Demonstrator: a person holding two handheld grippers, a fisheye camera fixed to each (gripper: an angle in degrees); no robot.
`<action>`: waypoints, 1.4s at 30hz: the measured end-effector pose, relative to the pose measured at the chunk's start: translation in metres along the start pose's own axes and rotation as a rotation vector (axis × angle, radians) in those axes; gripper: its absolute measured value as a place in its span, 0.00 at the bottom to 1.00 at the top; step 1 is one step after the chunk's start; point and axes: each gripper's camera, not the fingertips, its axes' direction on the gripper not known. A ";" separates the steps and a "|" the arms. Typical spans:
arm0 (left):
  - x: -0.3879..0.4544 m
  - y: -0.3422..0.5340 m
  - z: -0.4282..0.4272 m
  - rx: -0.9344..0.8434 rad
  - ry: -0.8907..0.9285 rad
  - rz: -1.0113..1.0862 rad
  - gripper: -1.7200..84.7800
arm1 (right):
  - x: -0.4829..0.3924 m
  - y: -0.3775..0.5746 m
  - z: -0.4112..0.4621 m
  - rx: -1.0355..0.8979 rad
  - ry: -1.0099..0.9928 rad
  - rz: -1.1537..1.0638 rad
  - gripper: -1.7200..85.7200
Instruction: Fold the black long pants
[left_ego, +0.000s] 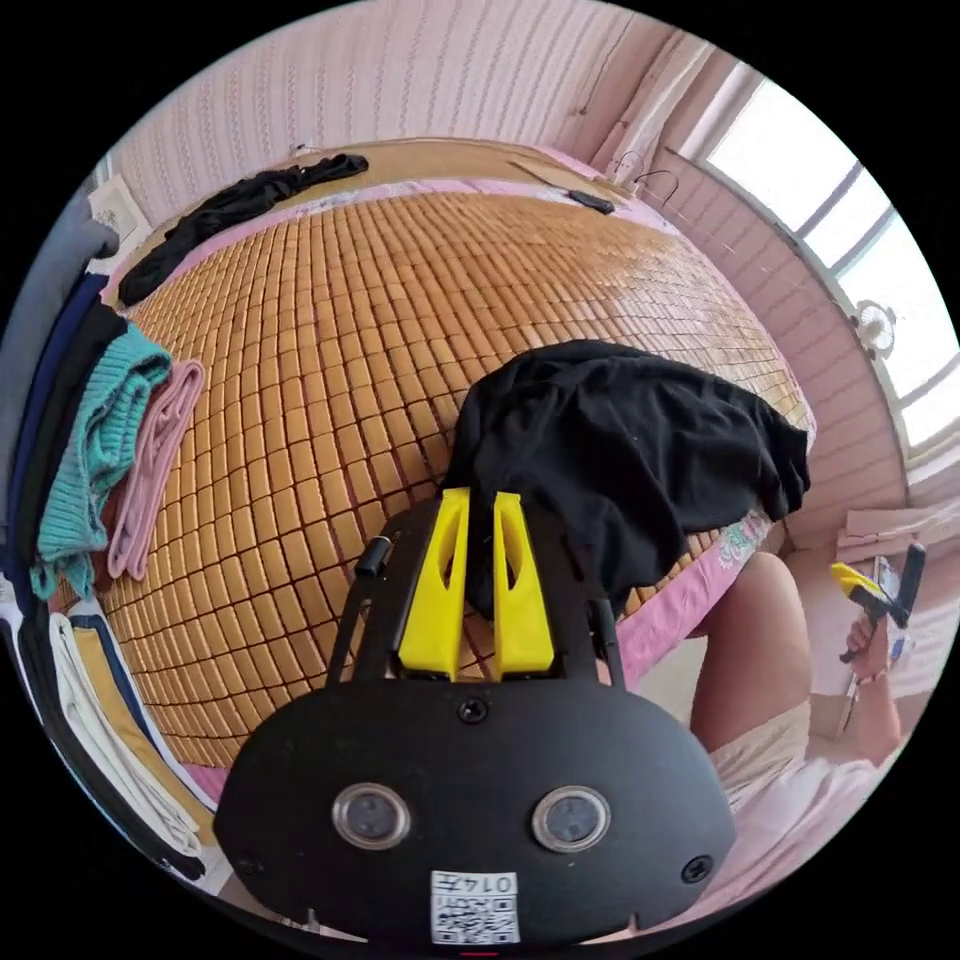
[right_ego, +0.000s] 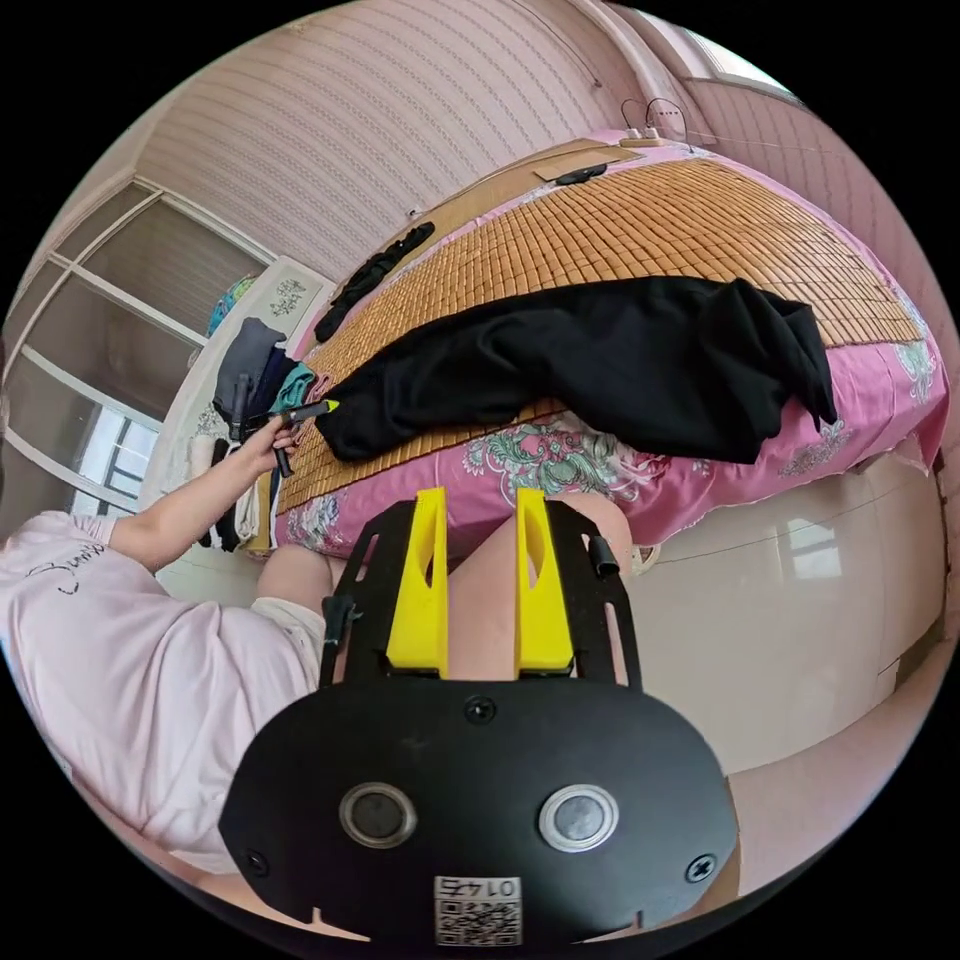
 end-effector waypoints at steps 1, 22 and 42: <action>0.026 0.019 -0.027 0.078 0.044 0.118 0.07 | -0.004 -0.004 0.001 0.006 -0.016 -0.020 0.13; 0.146 0.235 -0.135 0.313 -0.247 0.495 0.07 | -0.277 0.013 0.133 -0.247 0.080 -1.034 0.03; 0.098 0.305 -0.191 0.445 0.123 0.213 0.01 | -0.213 0.018 0.030 0.131 -0.023 -0.644 0.02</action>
